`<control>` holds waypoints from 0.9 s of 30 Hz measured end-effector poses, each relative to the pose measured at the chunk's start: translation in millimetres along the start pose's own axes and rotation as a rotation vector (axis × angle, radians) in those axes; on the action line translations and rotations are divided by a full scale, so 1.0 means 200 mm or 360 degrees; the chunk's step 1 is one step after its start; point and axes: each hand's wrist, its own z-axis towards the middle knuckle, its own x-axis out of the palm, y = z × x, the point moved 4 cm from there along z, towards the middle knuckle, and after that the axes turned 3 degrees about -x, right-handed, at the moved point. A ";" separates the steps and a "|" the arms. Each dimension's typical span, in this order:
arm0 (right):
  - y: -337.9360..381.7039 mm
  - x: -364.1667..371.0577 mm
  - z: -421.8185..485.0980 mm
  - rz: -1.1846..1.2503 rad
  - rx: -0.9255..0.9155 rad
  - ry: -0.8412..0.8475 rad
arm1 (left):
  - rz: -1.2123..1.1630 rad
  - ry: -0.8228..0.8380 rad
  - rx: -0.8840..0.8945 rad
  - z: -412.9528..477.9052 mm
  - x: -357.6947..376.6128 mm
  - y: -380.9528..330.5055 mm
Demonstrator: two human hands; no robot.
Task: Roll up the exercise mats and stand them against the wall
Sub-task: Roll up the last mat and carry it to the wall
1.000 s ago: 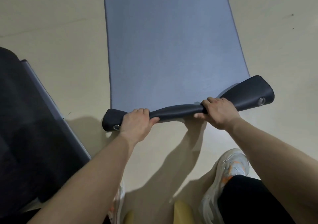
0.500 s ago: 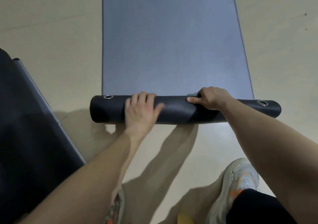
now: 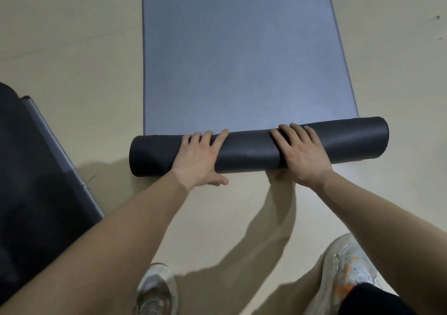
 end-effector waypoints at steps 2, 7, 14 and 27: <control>0.00 -0.01 0.05 -0.0048 -0.0001 0.0039 | 0.0134 -0.0011 -0.0011 0.00 0.02 -0.01; 0.03 -0.10 0.05 -0.0070 -0.0024 0.0222 | -0.0043 0.0130 -0.0110 -0.03 -0.07 0.00; 0.13 -0.18 -0.11 0.0288 -0.0063 0.0769 | -0.0595 0.0758 -0.0061 -0.20 -0.04 0.03; 0.14 -0.10 -0.11 0.0055 0.0144 0.0171 | -0.0387 -0.0443 -0.0357 -0.35 -0.06 -0.01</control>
